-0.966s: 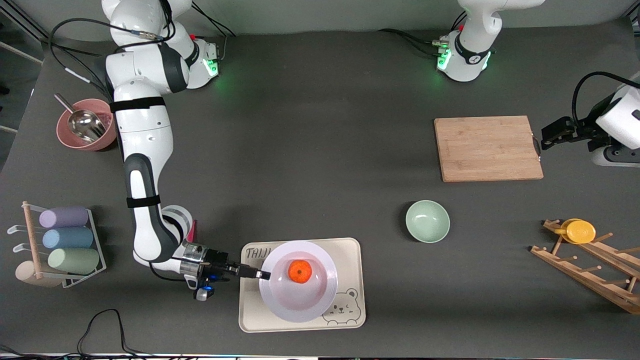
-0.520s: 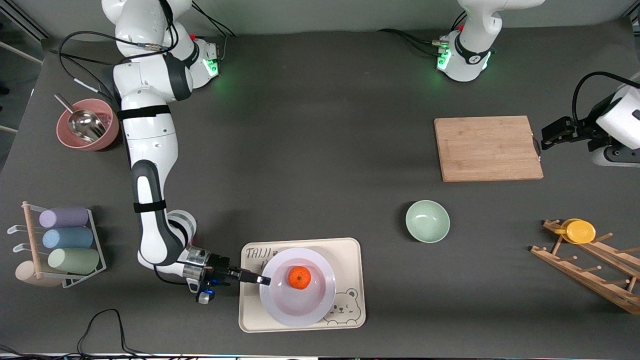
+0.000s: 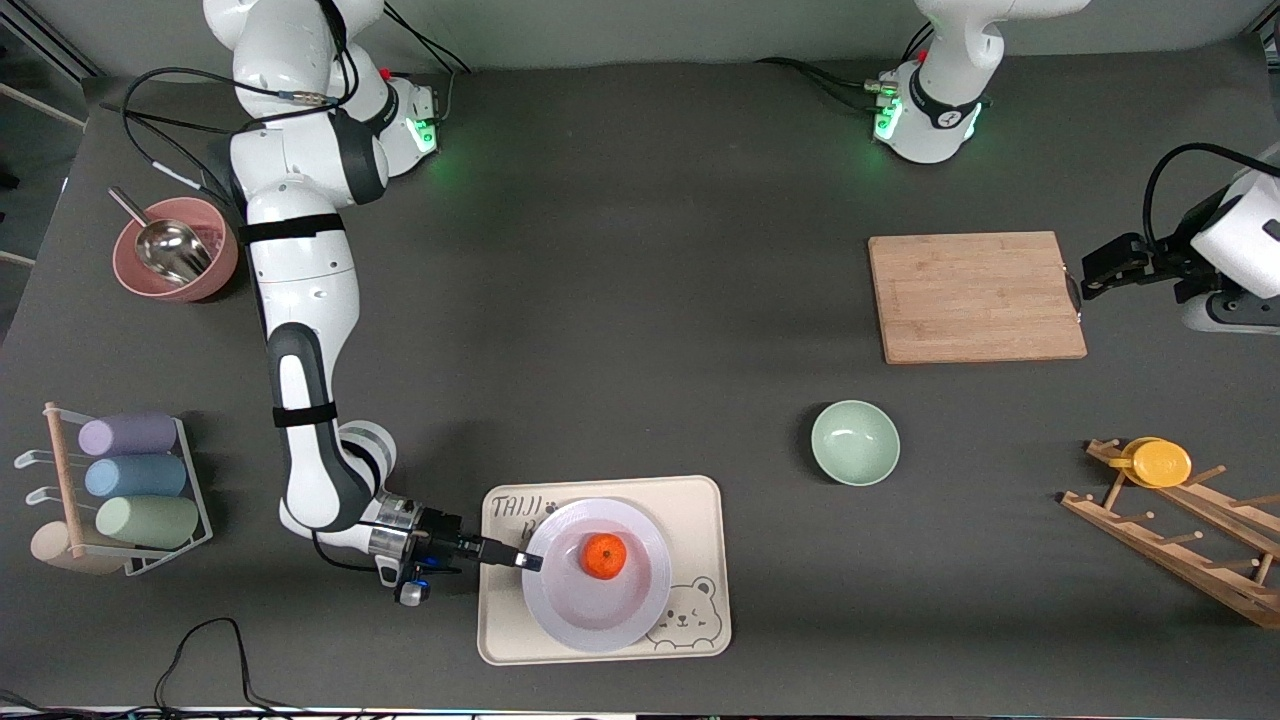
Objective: Place orange and plate with both arms
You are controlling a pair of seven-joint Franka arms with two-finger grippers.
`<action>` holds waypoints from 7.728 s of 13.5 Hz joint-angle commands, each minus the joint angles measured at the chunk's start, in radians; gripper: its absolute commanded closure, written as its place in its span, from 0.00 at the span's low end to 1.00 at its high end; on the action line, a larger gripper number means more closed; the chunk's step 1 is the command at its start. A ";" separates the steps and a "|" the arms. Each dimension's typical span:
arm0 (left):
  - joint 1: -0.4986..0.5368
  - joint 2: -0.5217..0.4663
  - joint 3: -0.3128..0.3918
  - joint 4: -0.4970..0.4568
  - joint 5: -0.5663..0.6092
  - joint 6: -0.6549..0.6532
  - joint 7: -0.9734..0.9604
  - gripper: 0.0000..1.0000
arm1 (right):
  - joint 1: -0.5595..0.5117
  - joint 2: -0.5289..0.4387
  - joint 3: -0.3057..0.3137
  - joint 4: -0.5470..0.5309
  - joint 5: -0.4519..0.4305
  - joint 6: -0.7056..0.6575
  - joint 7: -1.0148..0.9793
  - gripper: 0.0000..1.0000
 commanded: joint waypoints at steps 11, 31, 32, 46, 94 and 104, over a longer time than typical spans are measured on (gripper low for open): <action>-0.023 0.003 0.017 0.015 -0.011 -0.019 0.005 0.00 | 0.006 -0.140 -0.045 -0.031 -0.316 0.004 0.121 0.00; -0.025 0.002 0.013 0.015 -0.011 -0.020 -0.003 0.00 | 0.523 -0.536 -0.735 -0.499 -0.981 -0.230 0.201 0.00; -0.026 0.002 0.013 0.015 -0.011 -0.020 -0.004 0.00 | 0.523 -0.552 -0.749 -0.497 -1.020 -0.236 0.202 0.00; -0.026 0.002 0.013 0.015 -0.011 -0.020 -0.004 0.00 | 0.525 -0.625 -0.930 -0.454 -1.207 -0.404 0.235 0.00; -0.028 0.002 0.012 0.014 -0.009 -0.020 -0.006 0.00 | -0.348 -1.115 0.221 -0.505 -1.735 -0.508 0.518 0.00; -0.028 0.002 0.012 0.014 -0.011 -0.019 -0.004 0.00 | -0.119 -1.290 0.066 -0.700 -1.733 -0.397 0.601 0.00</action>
